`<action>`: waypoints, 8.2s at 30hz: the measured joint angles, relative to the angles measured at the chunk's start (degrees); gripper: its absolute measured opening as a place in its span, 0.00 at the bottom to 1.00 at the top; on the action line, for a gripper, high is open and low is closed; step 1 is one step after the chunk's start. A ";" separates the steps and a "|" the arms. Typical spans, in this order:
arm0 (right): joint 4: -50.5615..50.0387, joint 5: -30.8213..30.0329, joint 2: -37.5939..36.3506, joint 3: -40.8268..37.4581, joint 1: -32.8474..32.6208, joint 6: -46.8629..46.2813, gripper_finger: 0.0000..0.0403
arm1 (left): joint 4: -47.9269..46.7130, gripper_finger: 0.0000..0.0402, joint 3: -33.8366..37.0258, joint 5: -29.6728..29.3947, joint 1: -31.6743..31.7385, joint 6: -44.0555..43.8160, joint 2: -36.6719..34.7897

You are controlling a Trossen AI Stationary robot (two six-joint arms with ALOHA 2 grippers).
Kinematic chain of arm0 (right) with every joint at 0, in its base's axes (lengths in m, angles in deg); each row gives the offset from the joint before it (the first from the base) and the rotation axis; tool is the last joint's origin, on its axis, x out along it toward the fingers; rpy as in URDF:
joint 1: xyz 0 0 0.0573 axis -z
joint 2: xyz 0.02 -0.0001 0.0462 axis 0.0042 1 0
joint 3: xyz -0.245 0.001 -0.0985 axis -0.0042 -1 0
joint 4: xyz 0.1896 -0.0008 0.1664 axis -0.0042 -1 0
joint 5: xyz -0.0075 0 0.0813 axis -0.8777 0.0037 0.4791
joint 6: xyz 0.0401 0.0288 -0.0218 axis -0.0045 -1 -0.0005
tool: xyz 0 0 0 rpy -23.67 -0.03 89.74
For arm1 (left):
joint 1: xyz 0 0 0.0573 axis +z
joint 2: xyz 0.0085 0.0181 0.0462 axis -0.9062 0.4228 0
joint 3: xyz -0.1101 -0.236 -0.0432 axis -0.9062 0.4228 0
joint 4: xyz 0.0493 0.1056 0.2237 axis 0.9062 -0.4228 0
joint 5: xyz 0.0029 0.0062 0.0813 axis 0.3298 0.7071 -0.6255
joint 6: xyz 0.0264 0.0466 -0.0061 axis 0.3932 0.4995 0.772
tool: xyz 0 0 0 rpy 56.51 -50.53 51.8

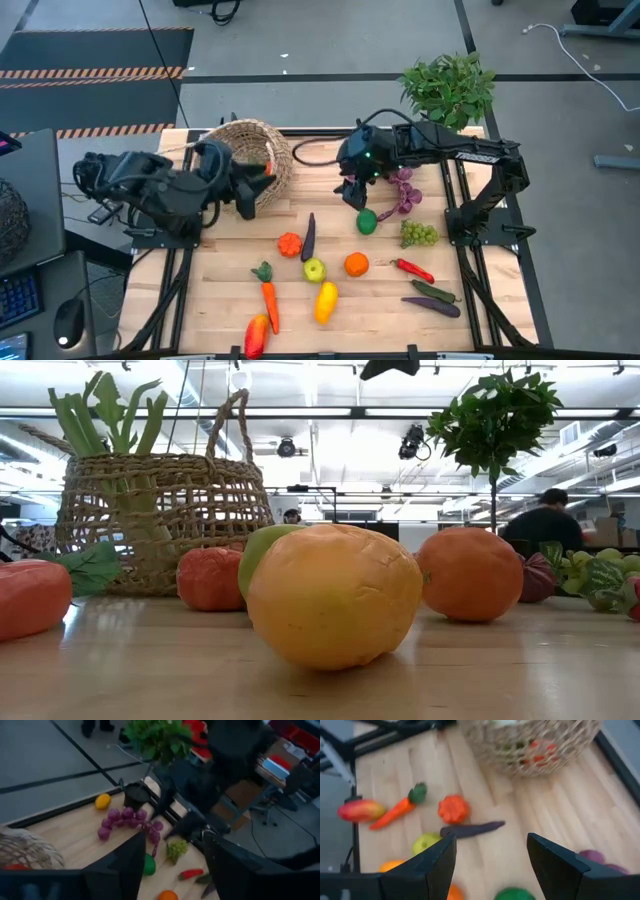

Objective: Build produce basket
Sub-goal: Put the top violet eggplant into the brown basket

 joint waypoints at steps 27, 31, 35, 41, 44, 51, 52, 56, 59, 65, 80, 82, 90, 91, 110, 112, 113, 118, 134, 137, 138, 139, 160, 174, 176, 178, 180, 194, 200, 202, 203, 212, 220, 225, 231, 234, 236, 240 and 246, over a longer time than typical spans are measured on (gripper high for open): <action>31.26 -14.94 -3.48 -23.47 -10.54 -44.02 0.59 | -5.16 0.01 -0.02 3.22 -15.77 12.92 -5.57; 31.24 -15.52 -3.33 -23.54 -10.09 -44.15 0.57 | 1.39 0.01 -0.04 8.46 -15.00 19.83 -3.43; 31.20 -15.62 -3.33 -23.54 -9.86 -44.19 0.57 | 1.25 0.01 0.00 13.32 -12.06 22.76 -1.96; 30.81 -14.06 -3.36 -23.54 -9.99 -43.29 0.57 | 1.85 0.01 0.00 18.44 -6.31 24.97 -1.51; 30.57 -11.87 -3.36 -23.54 -9.48 -42.12 0.57 | 3.76 0.01 2.19 21.20 -2.87 26.25 -1.58; 22.23 -9.41 -4.34 -23.45 -9.25 -37.95 0.57 | 20.98 0.01 17.03 34.70 5.83 25.59 -1.19; 19.77 -8.90 -4.51 -23.45 -9.25 -37.72 0.57 | 23.84 0.01 18.07 35.63 6.64 25.41 -1.56; 11.34 -6.95 -4.86 -23.47 -9.22 -36.16 0.57 | 25.36 0.01 19.77 35.17 8.62 25.55 -4.52; 8.68 -5.96 -4.94 -23.54 -9.22 -32.97 0.57 | 25.04 0.01 22.33 32.88 9.58 24.14 -8.44; 13.49 -5.94 -4.97 -23.52 -9.08 -31.30 0.57 | 36.20 0.01 34.62 25.47 8.77 20.82 -19.62; 25.43 -7.91 -4.85 -29.27 -6.79 -44.02 0.57 | 52.49 0.01 51.43 19.84 6.49 19.84 -34.00; 30.29 -8.40 -3.95 -31.94 -6.79 -47.08 0.57 | 49.99 0.01 51.41 20.47 5.47 21.06 -36.45; 40.78 -6.60 6.56 -32.76 -7.06 -50.65 0.61 | 40.05 0.01 51.39 20.48 3.25 20.06 -45.65; 40.66 -6.01 7.97 -32.20 -7.06 -51.22 0.63 | 40.16 0.02 51.34 20.48 3.11 20.04 -46.05; 39.59 0.96 26.07 -23.20 -6.97 -58.41 0.77 | 38.98 0.18 51.34 23.74 2.17 21.02 -47.29; 36.75 0.79 26.13 -23.26 -6.86 -58.59 0.77 | 39.01 0.19 51.34 23.73 2.17 20.97 -47.29; 35.48 0.30 26.13 -23.26 -6.86 -58.50 0.77 | 39.01 0.20 51.34 23.75 2.17 20.94 -47.29; 31.03 -0.24 25.91 -23.21 -6.27 -54.79 0.77 | 39.63 0.19 51.34 23.73 2.17 20.78 -47.26; 36.15 1.98 26.08 -23.65 -5.14 -54.82 0.77 | 39.75 0.16 51.34 22.86 2.17 16.14 -46.15; 36.43 1.76 26.08 -24.76 -5.09 -54.25 0.77 | 39.59 0.15 51.36 22.85 2.17 15.22 -45.49; 36.73 1.60 26.03 -25.17 -5.09 -54.17 0.77 | 39.73 0.15 51.35 22.86 2.17 15.19 -45.32; 36.98 1.54 26.00 -25.48 -5.11 -54.21 0.77 | 39.59 0.15 51.35 22.88 2.17 15.19 -45.22; 39.01 0.21 25.88 -26.38 -5.11 -56.16 0.45 | 39.58 0.13 51.36 28.09 2.19 12.19 -44.20; 42.18 0.46 26.26 -26.51 -6.33 -66.27 0.62 | 39.58 0.13 51.36 33.21 2.19 12.59 -44.23; 42.18 -1.16 26.28 -26.53 -6.71 -67.91 0.64 | 39.58 0.13 51.36 33.57 2.19 12.65 -44.23; 42.38 -3.91 26.28 -26.53 -7.04 -69.55 0.65 | 39.58 0.13 51.36 33.95 2.19 12.67 -44.23; 42.49 -6.00 26.28 -26.51 -7.34 -71.23 0.66 | 39.58 0.12 51.36 34.57 2.19 12.72 -44.23; 40.91 -4.49 25.91 -28.10 -7.45 -68.93 0.43 | 39.50 0.11 51.36 35.53 2.19 13.74 -44.23; 41.45 -2.27 24.61 -28.53 -6.84 -64.47 0.36 | 39.08 0.11 51.36 35.52 2.19 13.76 -44.23; 41.68 -2.44 22.84 -28.61 -6.41 -62.94 0.35 | 39.08 0.11 51.36 35.51 2.19 13.79 -44.23; 41.79 -2.87 21.43 -28.61 -6.20 -62.05 0.34 | 39.09 0.11 51.36 35.51 2.19 13.79 -44.24; 41.25 -10.42 5.70 -28.38 -4.84 -53.78 0.34 | 40.64 0.10 51.36 32.38 2.19 14.57 -44.25; 48.67 -15.74 -4.86 -28.39 -3.00 -39.87 0.34 | 53.08 0.10 51.35 23.62 2.21 29.14 -44.26; 57.35 -20.03 -7.36 -28.39 0.03 -34.00 0.34 | 56.26 0.16 51.34 17.34 2.21 38.69 -44.34; 66.16 -15.62 -4.71 -25.87 3.62 -31.18 0.34 | 56.42 0.30 51.34 11.56 2.26 41.40 -44.27; 66.34 -13.04 -1.90 -20.78 4.60 -26.82 0.34 | 56.72 0.38 51.34 9.85 2.26 41.45 -44.27; 65.64 -11.88 0.36 -16.44 4.96 -23.54 0.34 | 57.06 0.43 51.34 9.74 2.26 41.31 -44.27; 61.00 -11.27 5.90 -6.56 5.42 -18.14 0.34 | 57.28 0.50 51.34 9.60 2.26 41.23 -44.27; 60.25 -7.94 15.08 6.21 6.19 -11.72 0.34 | 57.41 0.52 47.91 7.57 2.26 45.37 -43.91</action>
